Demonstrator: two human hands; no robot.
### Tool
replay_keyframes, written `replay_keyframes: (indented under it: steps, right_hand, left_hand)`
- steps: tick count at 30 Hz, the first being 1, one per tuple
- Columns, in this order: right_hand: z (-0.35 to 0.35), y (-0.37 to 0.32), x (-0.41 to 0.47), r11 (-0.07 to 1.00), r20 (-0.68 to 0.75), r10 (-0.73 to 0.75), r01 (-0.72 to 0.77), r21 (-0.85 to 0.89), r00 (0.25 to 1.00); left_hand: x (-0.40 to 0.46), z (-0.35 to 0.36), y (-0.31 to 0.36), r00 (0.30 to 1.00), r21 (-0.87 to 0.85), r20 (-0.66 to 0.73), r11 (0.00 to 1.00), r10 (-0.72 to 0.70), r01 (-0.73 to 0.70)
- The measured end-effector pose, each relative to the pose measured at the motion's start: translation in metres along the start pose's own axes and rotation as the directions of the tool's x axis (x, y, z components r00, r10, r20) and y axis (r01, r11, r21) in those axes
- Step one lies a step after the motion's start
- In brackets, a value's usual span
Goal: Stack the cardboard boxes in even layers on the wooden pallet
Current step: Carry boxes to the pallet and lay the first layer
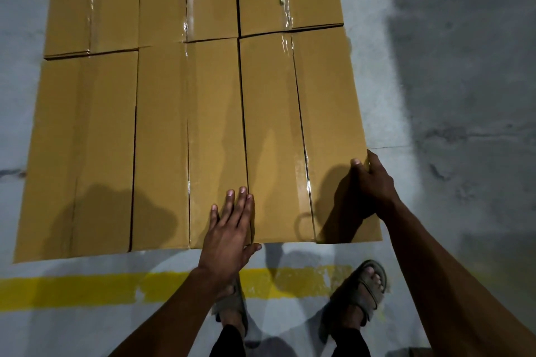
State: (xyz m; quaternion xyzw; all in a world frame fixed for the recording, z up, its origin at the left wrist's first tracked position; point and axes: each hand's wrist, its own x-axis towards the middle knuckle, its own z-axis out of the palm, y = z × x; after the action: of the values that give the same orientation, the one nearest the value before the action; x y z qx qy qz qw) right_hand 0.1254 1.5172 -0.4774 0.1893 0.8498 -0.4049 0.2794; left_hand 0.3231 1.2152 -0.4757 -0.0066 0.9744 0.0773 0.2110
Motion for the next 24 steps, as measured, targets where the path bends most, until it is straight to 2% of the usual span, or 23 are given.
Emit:
replay_keyframes:
  steps: [6,14,18,24]
  right_hand:
    - [-0.001,0.000,0.000,0.999,0.012,-0.029,0.029,-0.043,1.000]
    - [0.006,0.001,-0.002,1.000,0.010,-0.007,0.007,-0.001,1.000]
    - [0.010,0.001,-0.011,0.999,-0.032,0.014,-0.015,-0.033,0.999]
    - [0.019,0.010,-0.035,0.993,-0.119,-0.034,0.020,-0.116,0.992]
  left_hand:
    - [0.000,0.001,-0.001,1.000,-0.005,-0.007,1.000,0.001,-0.001]
    - [-0.001,-0.002,-0.004,1.000,-0.030,0.024,1.000,0.004,-0.003]
    - [-0.001,-0.005,-0.004,0.999,-0.032,0.049,0.999,0.007,-0.006]
    - [0.001,-0.016,-0.007,0.998,-0.100,0.070,0.995,0.008,-0.001]
